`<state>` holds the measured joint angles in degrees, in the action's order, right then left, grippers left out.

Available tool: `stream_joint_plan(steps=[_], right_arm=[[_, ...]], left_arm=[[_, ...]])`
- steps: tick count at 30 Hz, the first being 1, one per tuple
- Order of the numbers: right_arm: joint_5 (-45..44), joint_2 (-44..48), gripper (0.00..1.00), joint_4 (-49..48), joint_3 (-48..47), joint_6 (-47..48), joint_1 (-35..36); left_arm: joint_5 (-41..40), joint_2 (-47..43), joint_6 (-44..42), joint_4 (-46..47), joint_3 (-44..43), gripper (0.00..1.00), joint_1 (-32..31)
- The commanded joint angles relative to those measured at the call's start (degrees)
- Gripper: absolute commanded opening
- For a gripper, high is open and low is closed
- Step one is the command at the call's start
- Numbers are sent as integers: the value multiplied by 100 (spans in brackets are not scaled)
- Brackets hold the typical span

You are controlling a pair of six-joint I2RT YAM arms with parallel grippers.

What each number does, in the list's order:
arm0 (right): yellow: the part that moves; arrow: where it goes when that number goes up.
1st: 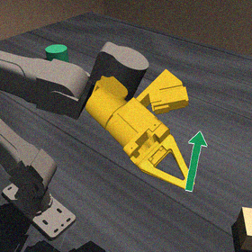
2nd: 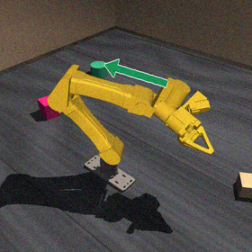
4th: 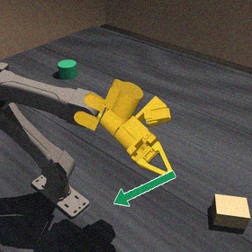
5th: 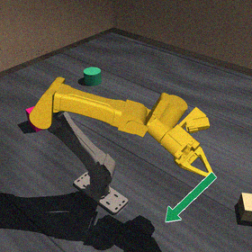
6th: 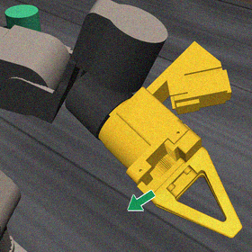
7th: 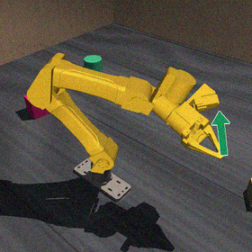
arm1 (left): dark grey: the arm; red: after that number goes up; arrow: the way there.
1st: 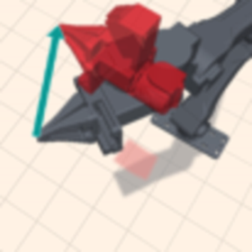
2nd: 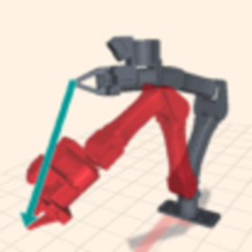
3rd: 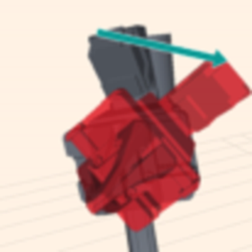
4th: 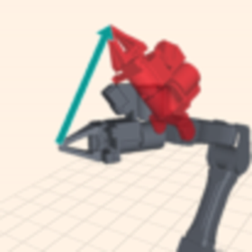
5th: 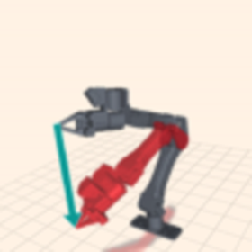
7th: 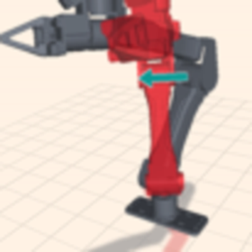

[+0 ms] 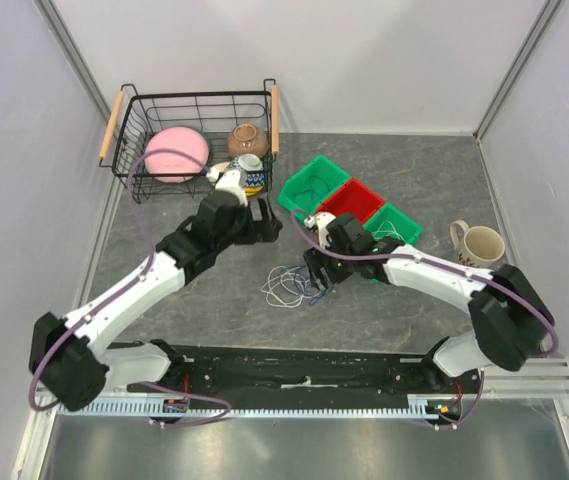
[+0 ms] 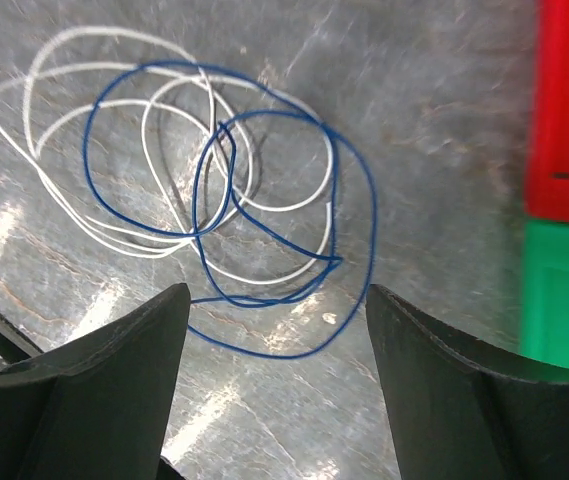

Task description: Wrap the cables

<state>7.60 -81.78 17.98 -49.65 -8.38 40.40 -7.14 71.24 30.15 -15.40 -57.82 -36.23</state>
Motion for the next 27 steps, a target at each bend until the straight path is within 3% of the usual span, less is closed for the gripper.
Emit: stream_joint_plan(steps=[1, 8, 15, 27], right_arm=[[-354, -514, 78, -128, -221, -383, 213], [-1005, -778, 70, -49, -186, -577, 231], [-1085, -682, 69, 83, -177, -577, 223], [-1040, -163, 69, 223, -63, -647, 222]], left_arm=[[37, -724, 886, -253, 1052, 100, -7], [203, -814, 1529, 1, 1862, 100, -7], [634, -252, 1590, 107, 1775, 100, -7], [696, -163, 1538, 186, 1748, 100, -7]])
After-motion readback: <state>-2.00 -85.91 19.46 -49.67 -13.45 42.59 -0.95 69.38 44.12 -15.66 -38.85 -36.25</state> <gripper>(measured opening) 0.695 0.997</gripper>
